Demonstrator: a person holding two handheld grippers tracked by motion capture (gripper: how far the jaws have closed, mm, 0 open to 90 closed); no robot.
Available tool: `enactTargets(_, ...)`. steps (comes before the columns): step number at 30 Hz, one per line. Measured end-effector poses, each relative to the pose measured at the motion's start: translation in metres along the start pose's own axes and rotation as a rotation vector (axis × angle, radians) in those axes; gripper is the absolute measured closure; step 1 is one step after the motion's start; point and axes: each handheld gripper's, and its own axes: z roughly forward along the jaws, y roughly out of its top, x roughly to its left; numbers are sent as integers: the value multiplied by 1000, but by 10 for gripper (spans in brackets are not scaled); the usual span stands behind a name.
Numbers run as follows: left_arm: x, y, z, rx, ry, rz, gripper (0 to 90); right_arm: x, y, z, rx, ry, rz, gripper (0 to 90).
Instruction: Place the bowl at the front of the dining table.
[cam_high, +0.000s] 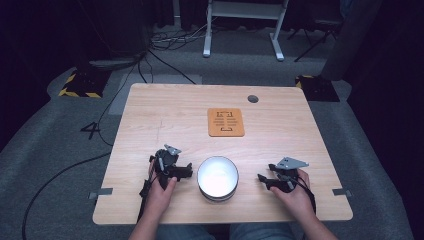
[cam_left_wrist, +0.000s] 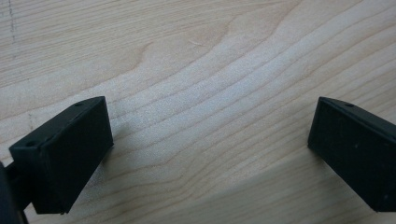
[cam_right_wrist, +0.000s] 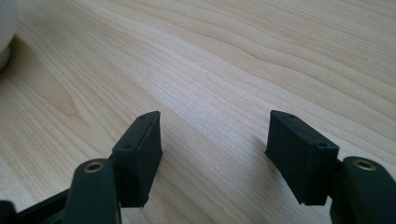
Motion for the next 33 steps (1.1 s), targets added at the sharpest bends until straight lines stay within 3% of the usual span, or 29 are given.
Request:
enactTargets(3,0,0,0,1,-1,0,0,1,1,1,0,-1,-2,359)
enactTargets(6,0,0,0,-1,1,0,0,2,2,2,-5,11,-5,428)
enactTargets(9,0,0,0,0,0,0,0,6,7,0,32,1,0,467)
enactTargets(11,0,0,0,0,-4,1,0,10,11,0,40,23,8,466)
enactTargets(22,0,0,0,1,-5,0,0,19,44,-18,76,113,-45,499)
enactTargets(33,0,0,0,-1,-1,3,0,26,73,-41,24,113,-72,497)
